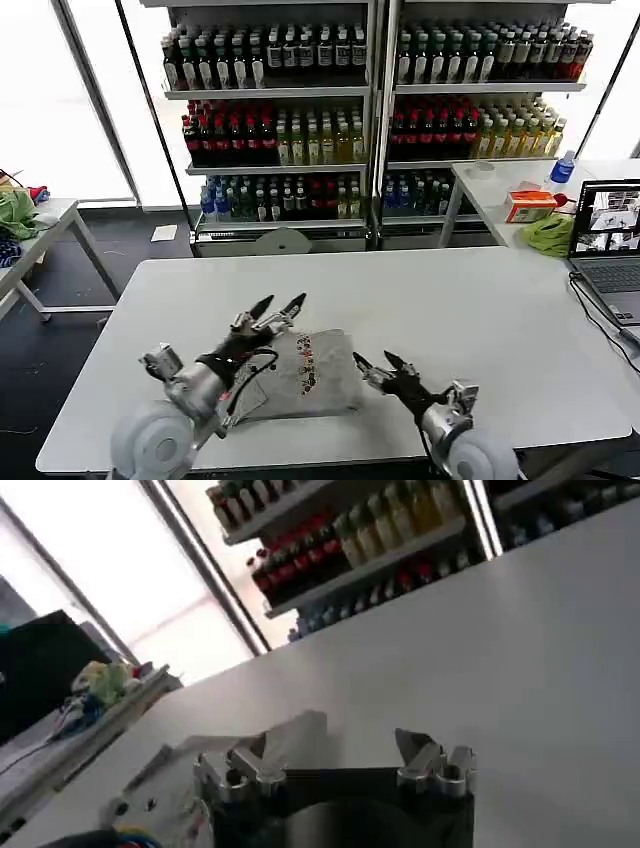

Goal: Fold and organize the clothes.

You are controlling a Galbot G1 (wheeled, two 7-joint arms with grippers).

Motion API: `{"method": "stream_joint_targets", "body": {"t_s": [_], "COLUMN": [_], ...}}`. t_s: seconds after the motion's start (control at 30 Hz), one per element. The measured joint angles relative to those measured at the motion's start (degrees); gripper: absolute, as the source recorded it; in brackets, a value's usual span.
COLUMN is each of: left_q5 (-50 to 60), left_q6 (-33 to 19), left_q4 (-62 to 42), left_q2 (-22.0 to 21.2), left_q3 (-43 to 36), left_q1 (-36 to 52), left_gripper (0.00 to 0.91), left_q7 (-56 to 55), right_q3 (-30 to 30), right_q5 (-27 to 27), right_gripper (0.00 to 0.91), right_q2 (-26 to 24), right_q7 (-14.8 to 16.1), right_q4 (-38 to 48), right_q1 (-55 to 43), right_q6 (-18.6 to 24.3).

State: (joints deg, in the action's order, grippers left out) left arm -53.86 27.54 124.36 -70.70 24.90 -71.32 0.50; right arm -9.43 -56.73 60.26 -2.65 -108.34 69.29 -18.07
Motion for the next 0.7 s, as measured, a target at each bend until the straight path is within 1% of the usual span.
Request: {"method": "stream_joint_targets", "body": {"t_s": [0.07, 0.1, 0.13, 0.17, 0.2, 0.4, 0.57, 0.7], "left_q5": [0.3, 0.4, 0.6, 0.8, 0.9, 1.2, 1.4, 1.6], "left_q6": [-0.1, -0.2, -0.2, -0.2, -0.3, -0.5, -0.6, -0.7], "left_q4": [1.0, 1.4, 1.9, 2.3, 2.7, 4.5, 5.2, 5.3], "left_q2": [-0.1, -0.2, -0.3, -0.5, -0.6, -1.1, -1.2, -1.5], "left_q3": [2.3, 3.1, 4.0, 4.7, 5.3, 9.1, 10.7, 11.3], "left_q1": [-1.4, -2.1, -2.9, -3.6, -4.3, -7.0, -8.6, -9.0], "left_gripper": [0.907, 0.907, 0.907, 0.907, 0.907, 0.907, 0.907, 0.907], "left_q7": [0.6, 0.8, 1.1, 1.4, 1.6, 2.4, 2.9, 3.0], "right_q3": [2.1, 3.0, 4.0, 4.8, 5.5, 8.5, 9.3, 9.4], "right_q5": [-2.3, -3.3, -4.5, -5.6, -6.7, -12.5, -16.5, -18.5], "right_gripper": [0.907, 0.806, 0.655, 0.433, 0.000, 0.000, 0.000, 0.000], "right_q2": [0.7, 1.1, 1.5, 1.8, 2.1, 3.6, 4.4, 5.1], "right_q7": [-0.5, -0.7, -1.0, -1.3, -1.6, -2.5, -2.2, -2.1], "right_q4": [1.4, 2.0, 2.8, 3.4, 3.9, 6.4, 7.5, 8.4], "right_q1": [-1.9, -2.8, -3.8, -4.6, -5.3, -8.6, -9.4, -9.5], "right_q6": [-0.8, -1.1, -1.5, -1.9, -2.2, -3.5, -4.5, -5.0]}}
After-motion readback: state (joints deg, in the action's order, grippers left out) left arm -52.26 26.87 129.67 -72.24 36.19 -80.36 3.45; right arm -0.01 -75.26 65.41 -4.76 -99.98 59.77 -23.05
